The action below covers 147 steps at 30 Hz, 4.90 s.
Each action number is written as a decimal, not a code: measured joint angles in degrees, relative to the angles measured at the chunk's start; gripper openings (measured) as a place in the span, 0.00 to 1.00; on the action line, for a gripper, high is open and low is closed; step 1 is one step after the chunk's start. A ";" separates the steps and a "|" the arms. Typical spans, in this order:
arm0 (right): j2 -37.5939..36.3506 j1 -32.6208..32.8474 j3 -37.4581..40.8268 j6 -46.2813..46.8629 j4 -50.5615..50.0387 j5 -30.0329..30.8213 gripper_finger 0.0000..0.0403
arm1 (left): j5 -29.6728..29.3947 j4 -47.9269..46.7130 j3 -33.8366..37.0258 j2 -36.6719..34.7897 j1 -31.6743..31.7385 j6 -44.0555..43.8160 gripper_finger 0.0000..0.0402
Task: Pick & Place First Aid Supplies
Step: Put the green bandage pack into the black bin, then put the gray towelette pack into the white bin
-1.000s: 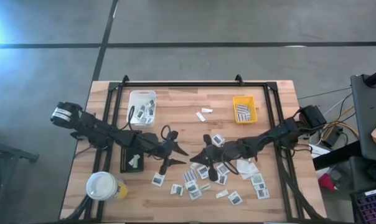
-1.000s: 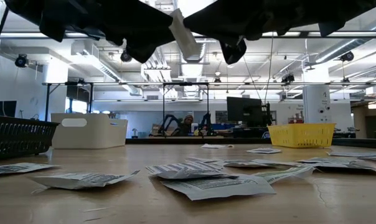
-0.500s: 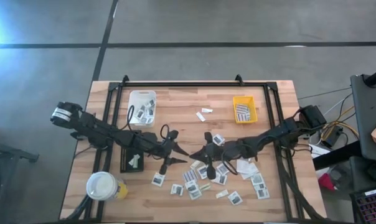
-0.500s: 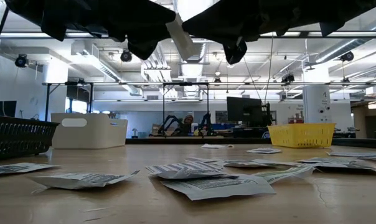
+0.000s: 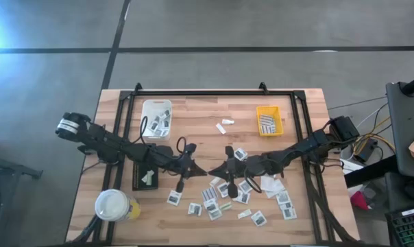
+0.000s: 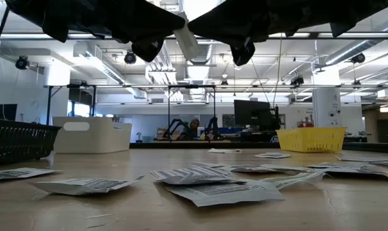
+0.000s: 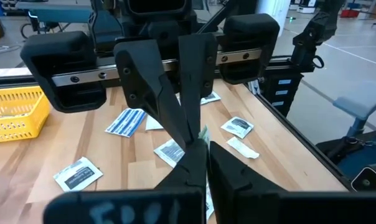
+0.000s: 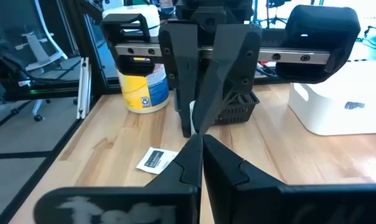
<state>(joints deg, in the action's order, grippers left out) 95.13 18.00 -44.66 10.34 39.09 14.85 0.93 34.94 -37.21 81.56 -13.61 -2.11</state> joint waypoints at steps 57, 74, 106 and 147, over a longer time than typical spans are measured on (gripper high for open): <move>-0.13 -0.72 -0.07 3.02 -17.99 -1.05 0.16 | -2.97 -92.49 -15.07 -18.21 -2.99 -50.37 0.00; -0.13 -0.24 -0.04 3.18 -19.26 -3.34 0.17 | -3.23 -87.97 -4.95 -17.84 -8.37 -68.75 0.00; -0.13 -0.24 -0.02 2.70 -19.17 -3.33 0.14 | 5.75 -96.22 -3.59 -18.14 -6.69 -67.19 0.23; -7.14 4.92 0.00 -4.71 -34.72 -4.15 0.12 | -0.98 -51.03 -11.99 -2.43 -7.34 -27.28 0.23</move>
<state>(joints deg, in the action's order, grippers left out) 87.99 22.92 -44.66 5.64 4.37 10.70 -0.05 -16.09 -49.21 79.13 -20.94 -29.39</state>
